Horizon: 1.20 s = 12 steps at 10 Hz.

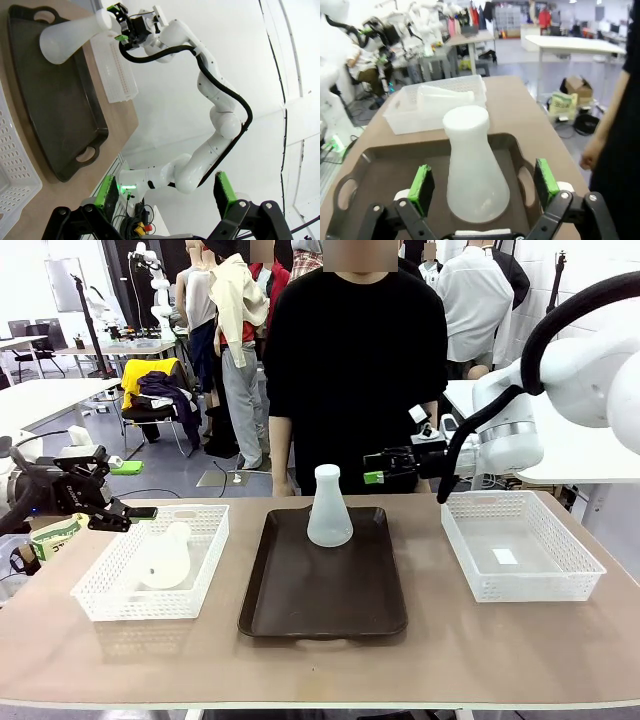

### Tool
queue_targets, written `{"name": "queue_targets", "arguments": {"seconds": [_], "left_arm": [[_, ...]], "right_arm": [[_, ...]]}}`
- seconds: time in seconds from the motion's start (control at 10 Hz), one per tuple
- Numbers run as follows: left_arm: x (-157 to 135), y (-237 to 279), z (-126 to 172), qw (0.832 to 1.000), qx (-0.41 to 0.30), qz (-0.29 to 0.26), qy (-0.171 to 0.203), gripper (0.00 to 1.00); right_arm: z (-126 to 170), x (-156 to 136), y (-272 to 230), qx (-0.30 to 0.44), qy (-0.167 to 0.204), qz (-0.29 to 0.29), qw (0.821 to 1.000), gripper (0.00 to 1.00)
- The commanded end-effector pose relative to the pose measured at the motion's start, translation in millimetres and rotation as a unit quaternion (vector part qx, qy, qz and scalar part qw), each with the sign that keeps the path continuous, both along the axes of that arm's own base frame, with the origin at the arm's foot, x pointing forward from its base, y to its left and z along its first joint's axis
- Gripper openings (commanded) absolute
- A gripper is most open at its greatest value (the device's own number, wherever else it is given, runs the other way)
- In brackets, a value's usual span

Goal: Prepare the laboratory tools.
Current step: Pick up the Big flask that the person points to.

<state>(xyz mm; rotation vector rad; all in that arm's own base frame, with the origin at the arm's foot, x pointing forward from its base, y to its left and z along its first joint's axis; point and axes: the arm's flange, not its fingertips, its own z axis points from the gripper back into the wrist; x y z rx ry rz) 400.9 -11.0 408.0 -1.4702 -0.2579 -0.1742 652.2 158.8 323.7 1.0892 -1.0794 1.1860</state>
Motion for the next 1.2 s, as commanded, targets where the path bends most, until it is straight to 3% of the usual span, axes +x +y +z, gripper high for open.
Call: {"name": "queue_targets", "arguments": {"seconds": [0.0, 0.6, 1.1], "left_arm": [[-1, 0, 2, 1.000, -0.004, 0.000, -0.002, 1.00], [-1, 0, 2, 1.000, -0.004, 0.000, -0.002, 1.00], [-1, 0, 2, 1.000, -0.004, 0.000, -0.002, 1.00]], "right_arm": [[10, -26, -23, -0.029, 0.004, -0.044, 0.999, 1.00], [30, -66, -92, 0.001, -0.045, -0.165, 0.985, 1.00], [26, -60, -83, 0.026, -0.048, -0.149, 0.987, 1.00]]}}
